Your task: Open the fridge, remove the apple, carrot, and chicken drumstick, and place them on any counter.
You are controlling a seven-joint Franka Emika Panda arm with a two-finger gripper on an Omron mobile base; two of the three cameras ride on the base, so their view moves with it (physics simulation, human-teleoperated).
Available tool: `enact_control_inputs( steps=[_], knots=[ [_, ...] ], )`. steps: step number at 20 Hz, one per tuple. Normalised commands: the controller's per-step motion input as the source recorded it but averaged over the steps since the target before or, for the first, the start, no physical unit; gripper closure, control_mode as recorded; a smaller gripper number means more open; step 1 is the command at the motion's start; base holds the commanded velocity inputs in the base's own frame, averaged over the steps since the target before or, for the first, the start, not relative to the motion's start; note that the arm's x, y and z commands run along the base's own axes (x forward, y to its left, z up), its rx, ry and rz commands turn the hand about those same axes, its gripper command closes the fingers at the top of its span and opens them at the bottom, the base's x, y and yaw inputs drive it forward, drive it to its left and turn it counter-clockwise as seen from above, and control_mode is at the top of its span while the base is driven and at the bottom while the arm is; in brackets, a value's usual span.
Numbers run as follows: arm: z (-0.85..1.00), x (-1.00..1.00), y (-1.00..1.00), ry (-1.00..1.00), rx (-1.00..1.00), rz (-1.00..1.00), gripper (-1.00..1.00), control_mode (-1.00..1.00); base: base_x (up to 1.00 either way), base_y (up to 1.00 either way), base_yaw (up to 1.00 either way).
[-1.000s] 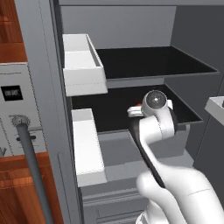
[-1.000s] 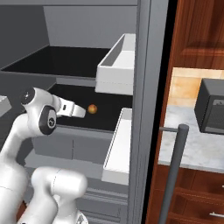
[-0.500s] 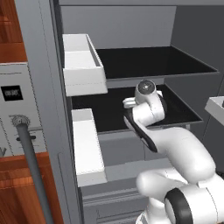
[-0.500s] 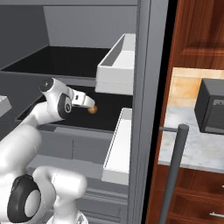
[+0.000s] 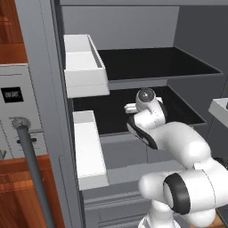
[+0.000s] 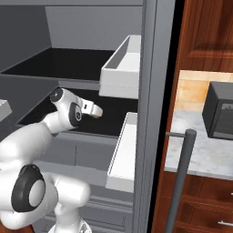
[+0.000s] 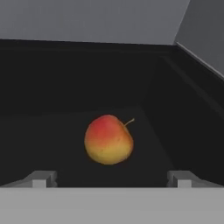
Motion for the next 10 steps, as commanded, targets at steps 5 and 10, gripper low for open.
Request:
enact_control_inputs(
  steps=[5,10],
  knots=[
    [0.00,0.51,-0.21,0.00,0.00,0.00,-1.00,-1.00,0.00,0.00,0.00],
    [-0.05,0.24,-0.02,0.05,0.00,0.00,-1.00,-1.00,0.00,0.00,0.00]
  ],
)
